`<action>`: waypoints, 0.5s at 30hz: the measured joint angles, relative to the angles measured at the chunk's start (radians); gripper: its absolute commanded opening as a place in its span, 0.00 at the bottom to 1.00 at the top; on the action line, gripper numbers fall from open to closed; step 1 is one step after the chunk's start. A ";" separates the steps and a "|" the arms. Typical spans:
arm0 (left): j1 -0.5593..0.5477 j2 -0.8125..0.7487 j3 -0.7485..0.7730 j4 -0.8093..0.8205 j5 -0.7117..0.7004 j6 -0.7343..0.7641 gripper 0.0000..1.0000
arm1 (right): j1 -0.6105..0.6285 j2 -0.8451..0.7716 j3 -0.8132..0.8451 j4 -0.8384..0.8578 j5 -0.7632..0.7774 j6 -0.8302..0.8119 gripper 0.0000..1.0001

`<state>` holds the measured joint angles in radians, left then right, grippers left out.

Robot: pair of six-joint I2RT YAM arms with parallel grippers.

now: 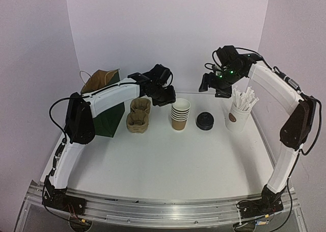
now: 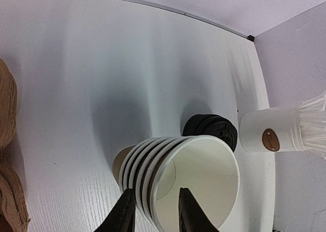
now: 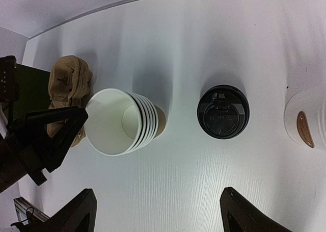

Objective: Pack the takeout coffee

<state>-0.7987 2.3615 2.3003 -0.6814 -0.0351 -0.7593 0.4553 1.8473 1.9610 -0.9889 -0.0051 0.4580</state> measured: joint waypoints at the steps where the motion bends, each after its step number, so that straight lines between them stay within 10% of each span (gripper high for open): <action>1: 0.000 0.000 0.001 0.000 0.005 0.002 0.29 | 0.000 0.001 0.000 0.000 -0.002 0.000 0.83; 15: 0.001 0.009 0.002 0.000 0.037 0.011 0.17 | 0.000 0.004 0.000 0.000 -0.016 0.000 0.84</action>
<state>-0.7975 2.3707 2.3020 -0.6811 0.0021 -0.7486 0.4553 1.8511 1.9610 -0.9890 -0.0208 0.4580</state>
